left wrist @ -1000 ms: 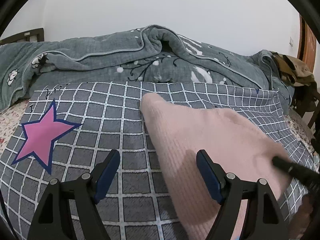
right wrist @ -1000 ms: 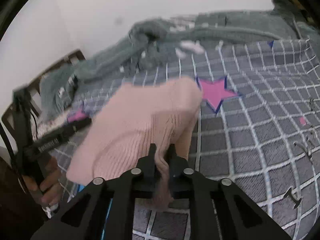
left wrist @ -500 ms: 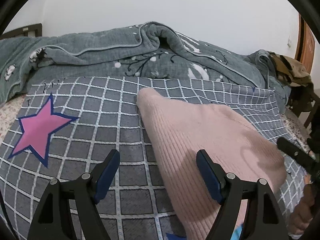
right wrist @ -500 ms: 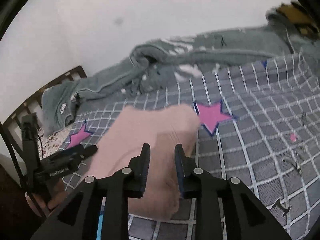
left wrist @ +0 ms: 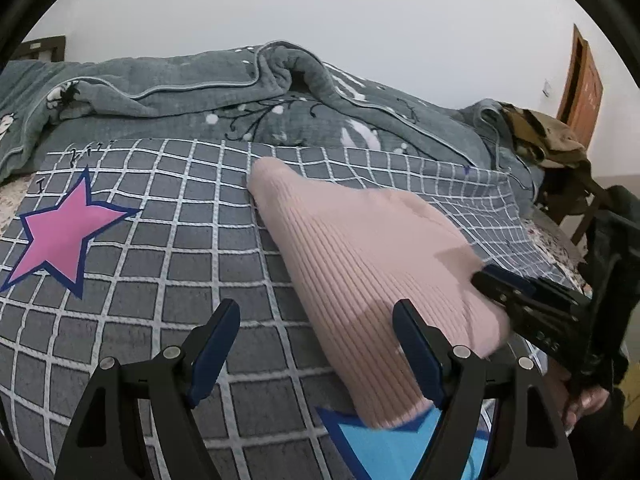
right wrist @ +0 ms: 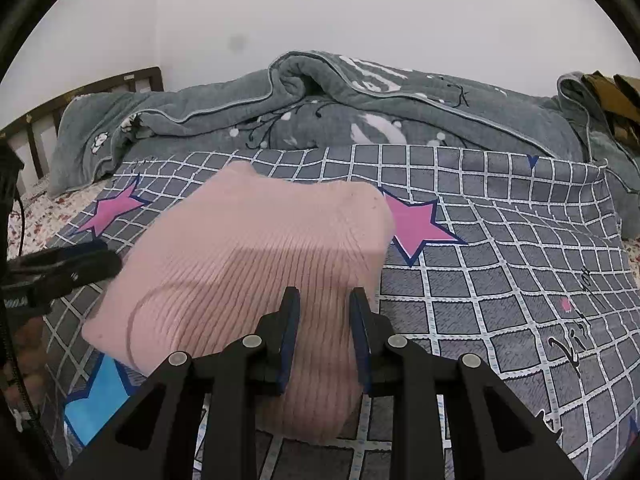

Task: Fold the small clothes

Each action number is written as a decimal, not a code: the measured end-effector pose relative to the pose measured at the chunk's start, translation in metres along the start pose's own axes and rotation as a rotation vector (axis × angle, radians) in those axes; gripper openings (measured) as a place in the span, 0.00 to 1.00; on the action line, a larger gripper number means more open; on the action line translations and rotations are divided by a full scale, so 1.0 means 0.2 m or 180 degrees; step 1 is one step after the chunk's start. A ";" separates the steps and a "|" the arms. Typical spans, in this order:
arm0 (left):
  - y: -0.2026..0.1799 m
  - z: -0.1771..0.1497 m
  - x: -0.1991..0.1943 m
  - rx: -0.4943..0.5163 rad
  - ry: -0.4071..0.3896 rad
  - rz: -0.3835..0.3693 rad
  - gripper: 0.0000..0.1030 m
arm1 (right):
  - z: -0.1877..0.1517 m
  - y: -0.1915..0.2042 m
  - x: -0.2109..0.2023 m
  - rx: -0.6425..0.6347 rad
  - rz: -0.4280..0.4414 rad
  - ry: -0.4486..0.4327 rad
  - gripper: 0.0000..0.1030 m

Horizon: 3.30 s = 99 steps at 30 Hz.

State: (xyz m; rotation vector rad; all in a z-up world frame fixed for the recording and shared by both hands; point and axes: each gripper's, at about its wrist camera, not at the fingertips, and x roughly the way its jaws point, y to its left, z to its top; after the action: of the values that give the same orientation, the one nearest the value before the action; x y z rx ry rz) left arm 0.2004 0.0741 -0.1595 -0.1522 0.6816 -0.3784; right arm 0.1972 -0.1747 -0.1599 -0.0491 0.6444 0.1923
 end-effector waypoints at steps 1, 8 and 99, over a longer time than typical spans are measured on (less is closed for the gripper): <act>-0.02 -0.01 0.00 0.0046 0.0006 0.0005 0.75 | 0.00 0.01 0.00 -0.0023 -0.0021 0.0007 0.25; -0.10 -0.07 0.02 0.0271 0.0106 0.0226 0.76 | -0.01 0.00 -0.04 0.0075 0.0067 -0.0033 0.25; -0.43 -0.09 -0.64 -0.0289 -0.0243 0.0820 0.89 | -0.06 -0.02 -0.74 0.0205 -0.0086 0.0025 0.54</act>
State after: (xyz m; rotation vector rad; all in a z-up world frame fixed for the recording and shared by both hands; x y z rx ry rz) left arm 0.0728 0.0451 -0.0768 -0.1620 0.6344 -0.0940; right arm 0.0754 -0.2035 -0.0808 0.0034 0.6572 0.1453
